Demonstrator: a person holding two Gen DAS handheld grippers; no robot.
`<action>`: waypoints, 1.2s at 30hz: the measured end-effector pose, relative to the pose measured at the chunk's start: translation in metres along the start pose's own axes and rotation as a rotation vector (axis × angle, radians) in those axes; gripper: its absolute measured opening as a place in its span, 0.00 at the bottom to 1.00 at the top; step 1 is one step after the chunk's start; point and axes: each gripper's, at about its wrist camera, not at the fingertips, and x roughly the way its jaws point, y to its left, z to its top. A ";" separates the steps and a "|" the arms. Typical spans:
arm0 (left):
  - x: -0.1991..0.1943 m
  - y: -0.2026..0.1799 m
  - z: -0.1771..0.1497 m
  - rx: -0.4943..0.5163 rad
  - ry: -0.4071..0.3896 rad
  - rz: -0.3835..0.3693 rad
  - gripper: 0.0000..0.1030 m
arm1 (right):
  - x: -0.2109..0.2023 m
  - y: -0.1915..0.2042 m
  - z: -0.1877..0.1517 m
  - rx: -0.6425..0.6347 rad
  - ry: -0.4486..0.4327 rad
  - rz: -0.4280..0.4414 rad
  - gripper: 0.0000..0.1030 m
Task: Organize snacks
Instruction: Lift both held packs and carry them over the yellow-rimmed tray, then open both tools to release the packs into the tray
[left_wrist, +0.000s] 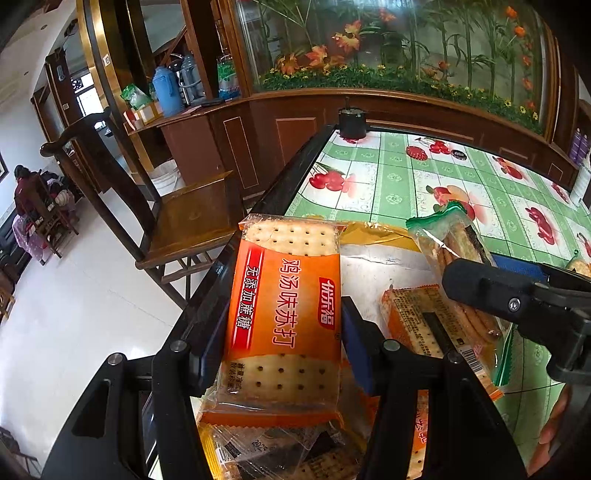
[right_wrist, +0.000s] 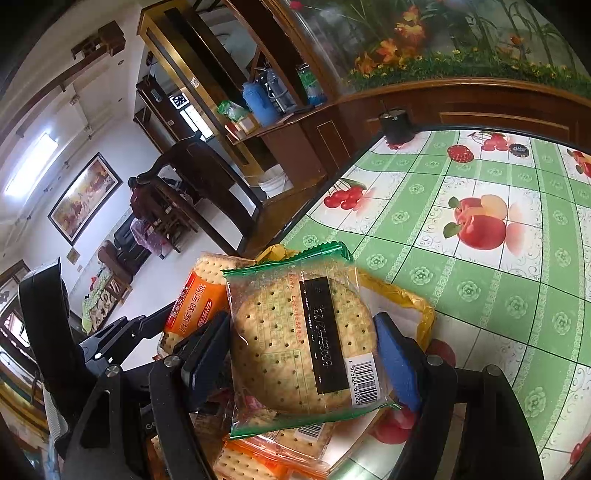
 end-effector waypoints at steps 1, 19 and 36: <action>0.000 0.000 0.000 0.000 0.002 -0.001 0.55 | 0.000 0.000 -0.001 0.001 0.002 0.000 0.76; 0.010 -0.002 -0.004 0.010 0.031 0.000 0.55 | 0.005 -0.004 -0.006 0.016 0.017 -0.003 0.76; 0.018 -0.014 -0.001 0.029 0.051 -0.014 0.55 | 0.003 -0.009 -0.007 0.041 0.022 -0.014 0.76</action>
